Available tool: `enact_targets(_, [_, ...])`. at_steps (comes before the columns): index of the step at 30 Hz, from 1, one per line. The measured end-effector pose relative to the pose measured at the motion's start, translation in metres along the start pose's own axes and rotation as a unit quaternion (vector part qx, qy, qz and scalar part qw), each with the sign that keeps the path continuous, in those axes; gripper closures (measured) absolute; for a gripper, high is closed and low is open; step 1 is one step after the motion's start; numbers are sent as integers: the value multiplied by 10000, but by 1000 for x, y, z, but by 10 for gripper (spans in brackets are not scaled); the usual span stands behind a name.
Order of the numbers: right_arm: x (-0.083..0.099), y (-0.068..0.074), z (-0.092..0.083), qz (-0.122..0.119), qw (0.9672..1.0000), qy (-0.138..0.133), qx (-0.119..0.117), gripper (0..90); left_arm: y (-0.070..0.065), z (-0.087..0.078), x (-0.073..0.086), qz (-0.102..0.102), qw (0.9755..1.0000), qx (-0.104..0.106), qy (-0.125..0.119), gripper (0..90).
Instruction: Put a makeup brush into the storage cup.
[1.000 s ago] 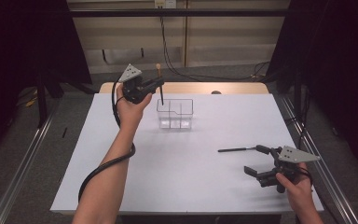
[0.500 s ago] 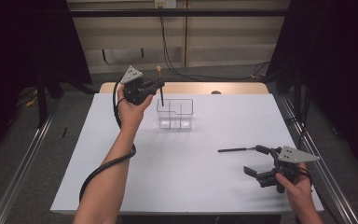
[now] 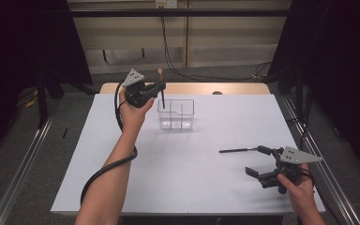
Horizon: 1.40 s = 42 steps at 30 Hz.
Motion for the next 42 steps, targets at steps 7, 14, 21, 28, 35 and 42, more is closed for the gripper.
enact_targets(7, [0, 0, 0, -3, 10000, -12, 16, 18, 0, -1, 4, -26, 10000, -8, 6, 834])
enact_targets(14, [0, 0, 0, -11, 10000, -2, 1, 18, 2, -2, 6, -70, 10000, -33, -3, 834])
enact_targets(21, [0, 1, 1, -29, 10000, -5, -18, 18, 2, -3, 10, -51, 10000, -52, 36, 834])
enact_targets(28, [0, 1, 1, -30, 10000, -6, -29, 18, 3, -3, 15, -58, 9999, -60, 59, 834])
enact_targets(35, [0, 1, 1, -36, 10000, -1, -33, 18, 2, -2, 19, -73, 9999, -71, 76, 834])
enact_targets(42, [0, 1, 0, -43, 10000, -1, -37, 18, 2, -3, 22, -58, 9999, -59, 103, 833])
Point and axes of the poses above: each handheld gripper's, and its own axes: z roughly forward along the jaws, x roughly out of its underside, y roughly to its left, the point moved 3 cm from there along z, roughly forward along the jaws, and after that the axes turned 7 degrees about -y, right-handed, at the moved point
